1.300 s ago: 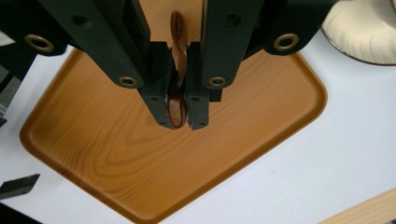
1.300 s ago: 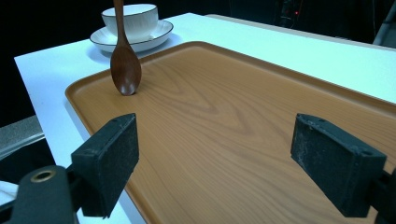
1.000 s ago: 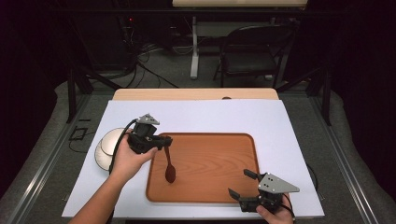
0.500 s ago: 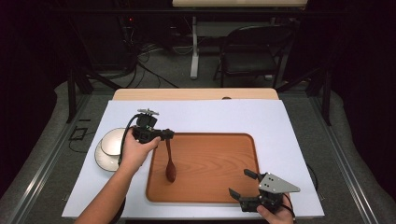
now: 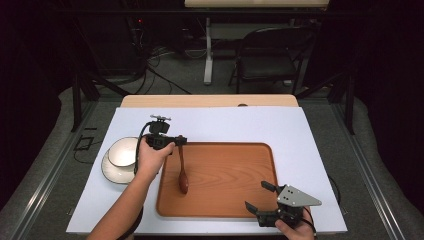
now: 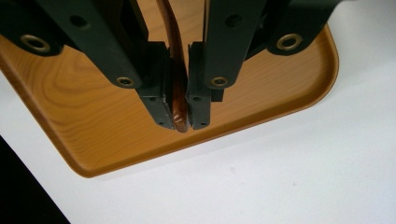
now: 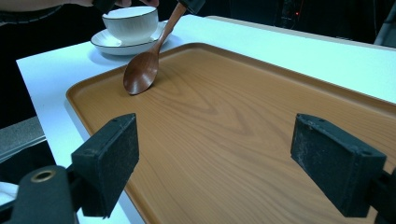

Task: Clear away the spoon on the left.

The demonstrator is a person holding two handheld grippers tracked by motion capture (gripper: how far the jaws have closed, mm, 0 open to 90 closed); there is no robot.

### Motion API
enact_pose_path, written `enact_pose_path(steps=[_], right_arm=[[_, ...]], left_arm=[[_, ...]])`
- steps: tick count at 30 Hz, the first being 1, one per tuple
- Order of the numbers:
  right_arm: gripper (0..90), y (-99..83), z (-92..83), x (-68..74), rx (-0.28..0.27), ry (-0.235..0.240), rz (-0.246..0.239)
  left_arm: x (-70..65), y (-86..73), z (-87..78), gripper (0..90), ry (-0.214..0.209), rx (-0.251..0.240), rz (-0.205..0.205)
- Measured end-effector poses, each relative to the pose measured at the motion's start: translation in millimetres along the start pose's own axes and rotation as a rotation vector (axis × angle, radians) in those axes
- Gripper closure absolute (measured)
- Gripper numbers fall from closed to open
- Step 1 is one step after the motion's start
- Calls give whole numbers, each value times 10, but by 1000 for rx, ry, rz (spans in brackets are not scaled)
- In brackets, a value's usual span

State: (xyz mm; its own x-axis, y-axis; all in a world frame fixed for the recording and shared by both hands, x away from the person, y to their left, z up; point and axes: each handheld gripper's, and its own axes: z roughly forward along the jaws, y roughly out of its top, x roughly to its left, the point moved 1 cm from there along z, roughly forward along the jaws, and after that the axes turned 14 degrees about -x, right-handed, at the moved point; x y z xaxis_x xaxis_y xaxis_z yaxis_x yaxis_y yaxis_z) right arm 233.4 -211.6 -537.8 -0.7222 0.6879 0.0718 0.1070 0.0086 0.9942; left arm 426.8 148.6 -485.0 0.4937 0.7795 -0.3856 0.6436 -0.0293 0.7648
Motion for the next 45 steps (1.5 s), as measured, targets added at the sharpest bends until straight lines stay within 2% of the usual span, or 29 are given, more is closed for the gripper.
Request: enact_pose_path(steps=[6, 9, 12, 22, 33, 42, 45], right_arm=[[149, 4, 1, 1, -2, 4, -2], [149, 3, 0, -1, -5, 1, 1], [149, 5, -1, -3, -5, 1, 1], [149, 8, 0, 1, -3, 4, -4], [149, 7, 3, 3, -2, 5, -3], [149, 8, 3, 4, -3, 6, -2], [149, 7, 4, 3, -2, 5, -2]], left_arm=[[43, -52, 103, 816, 22, 0, -30], [54, -69, 121, 813, 37, 4, -28], [66, -79, 131, 812, 34, 2, -39], [74, -175, 213, 793, 53, 20, -33], [115, -237, 259, 757, 77, 23, -49], [122, -268, 302, 716, 124, 26, -44], [123, -283, 321, 715, 151, 30, -45]])
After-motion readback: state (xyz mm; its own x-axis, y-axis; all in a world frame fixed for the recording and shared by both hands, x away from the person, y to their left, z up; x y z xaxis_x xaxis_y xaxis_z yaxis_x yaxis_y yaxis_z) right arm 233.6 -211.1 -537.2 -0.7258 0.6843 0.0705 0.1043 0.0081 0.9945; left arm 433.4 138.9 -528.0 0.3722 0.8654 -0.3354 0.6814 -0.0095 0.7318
